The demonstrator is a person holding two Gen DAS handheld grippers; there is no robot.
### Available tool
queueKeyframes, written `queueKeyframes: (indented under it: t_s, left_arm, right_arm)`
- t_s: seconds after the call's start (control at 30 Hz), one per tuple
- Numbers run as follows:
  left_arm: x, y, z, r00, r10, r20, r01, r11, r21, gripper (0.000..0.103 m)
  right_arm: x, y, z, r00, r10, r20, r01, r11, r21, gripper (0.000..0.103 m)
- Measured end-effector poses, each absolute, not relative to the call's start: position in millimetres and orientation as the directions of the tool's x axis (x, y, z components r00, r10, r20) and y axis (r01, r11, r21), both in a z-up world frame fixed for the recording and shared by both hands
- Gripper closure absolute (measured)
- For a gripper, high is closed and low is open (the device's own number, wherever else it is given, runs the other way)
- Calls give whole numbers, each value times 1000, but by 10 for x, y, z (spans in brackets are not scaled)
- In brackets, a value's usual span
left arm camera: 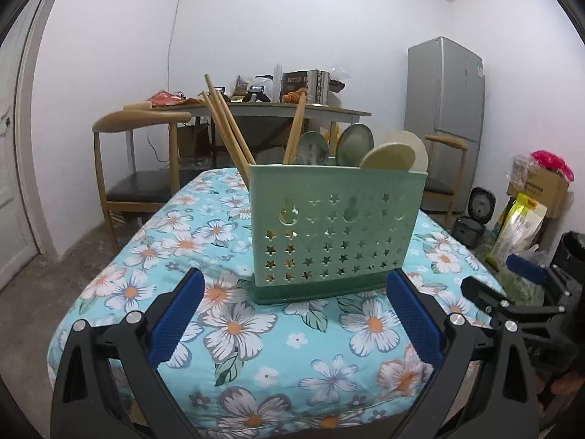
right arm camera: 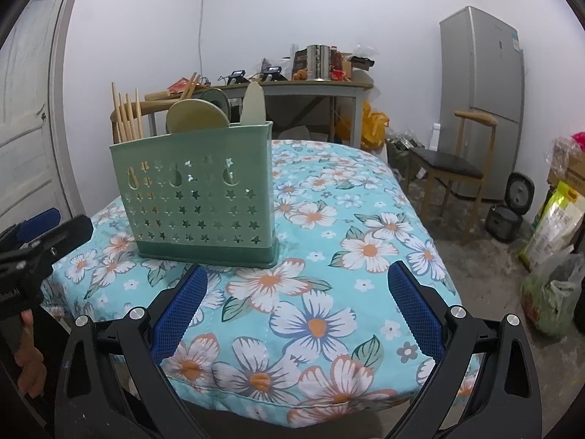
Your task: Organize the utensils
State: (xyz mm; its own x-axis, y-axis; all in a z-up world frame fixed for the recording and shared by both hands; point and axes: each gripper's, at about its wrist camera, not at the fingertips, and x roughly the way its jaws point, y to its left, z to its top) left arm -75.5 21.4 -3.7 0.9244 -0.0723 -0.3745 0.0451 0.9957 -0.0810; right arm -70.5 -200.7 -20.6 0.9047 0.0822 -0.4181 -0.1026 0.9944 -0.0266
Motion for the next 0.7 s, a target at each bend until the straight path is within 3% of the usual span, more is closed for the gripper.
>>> queueKeyframes:
  t_s: [0.3, 0.7]
  left_arm:
    - [-728, 313, -35, 909, -148, -390, 93, 983, -155, 6]
    - [-708, 206, -68, 903, -141, -407, 105, 988, -109, 6]
  right_arm:
    - [-721, -1949, -223, 900, 89, -426, -117, 992, -40, 8]
    - [-759, -1937, -228, 900, 99, -424, -123, 992, -31, 8]
